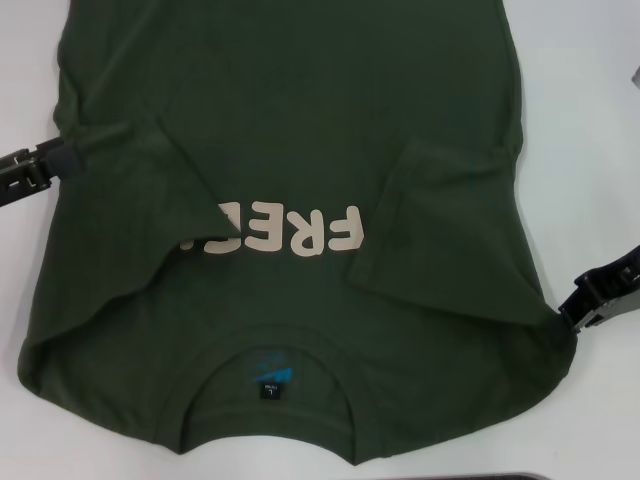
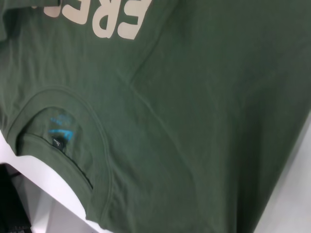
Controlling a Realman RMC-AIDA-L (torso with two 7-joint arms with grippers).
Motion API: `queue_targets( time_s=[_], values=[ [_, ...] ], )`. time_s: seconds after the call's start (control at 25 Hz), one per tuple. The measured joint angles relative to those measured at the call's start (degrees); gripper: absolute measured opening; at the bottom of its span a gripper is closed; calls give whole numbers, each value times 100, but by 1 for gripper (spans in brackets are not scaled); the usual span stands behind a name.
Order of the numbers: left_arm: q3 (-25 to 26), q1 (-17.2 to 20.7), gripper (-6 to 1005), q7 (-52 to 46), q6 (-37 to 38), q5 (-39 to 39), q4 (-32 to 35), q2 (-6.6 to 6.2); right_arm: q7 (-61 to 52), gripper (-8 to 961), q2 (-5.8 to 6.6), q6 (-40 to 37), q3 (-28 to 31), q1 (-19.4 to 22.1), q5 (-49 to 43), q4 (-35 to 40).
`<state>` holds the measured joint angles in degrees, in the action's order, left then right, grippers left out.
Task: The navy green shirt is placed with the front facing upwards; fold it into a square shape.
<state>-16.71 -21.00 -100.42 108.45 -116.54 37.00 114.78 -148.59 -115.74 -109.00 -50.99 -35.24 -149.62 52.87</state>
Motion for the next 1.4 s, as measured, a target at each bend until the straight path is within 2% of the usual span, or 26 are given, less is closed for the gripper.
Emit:
queue_targets(
  time_s=[0.48, 0.68, 0.92, 1.0, 1.12, 1.2, 1.36, 1.4],
  values=[
    [115, -5, 820, 5, 12, 0, 0, -17, 68, 86, 53, -27, 203, -177, 46, -361],
    [149, -1, 803, 5, 39, 0, 5, -18, 99, 324, 114, -42, 480, -226, 57, -355],
    [151, -18, 802, -20, 54, 0, 12, -26, 343, 425, 335, 5, 1219, -351, 438, -317],
    [145, -32, 801, -30, 59, 0, 13, -26, 642, 433, 399, 37, 1428, -363, 957, -317],
    [122, -52, 801, -42, 89, 0, 22, -34, 1400, 446, 430, 94, 1643, -312, 1838, -495],
    [115, -62, 800, -45, 127, 0, 28, -56, 1983, 454, 487, 240, 1758, -278, 2224, -940],
    [120, -69, 799, -47, 205, 0, 33, -104, 2730, 471, 752, 496, 1891, -270, 2689, -2154],
    [127, -71, 799, -47, 208, 0, 33, -107, 2869, 475, 775, 480, 1907, -260, 2820, -2294]
  ],
)
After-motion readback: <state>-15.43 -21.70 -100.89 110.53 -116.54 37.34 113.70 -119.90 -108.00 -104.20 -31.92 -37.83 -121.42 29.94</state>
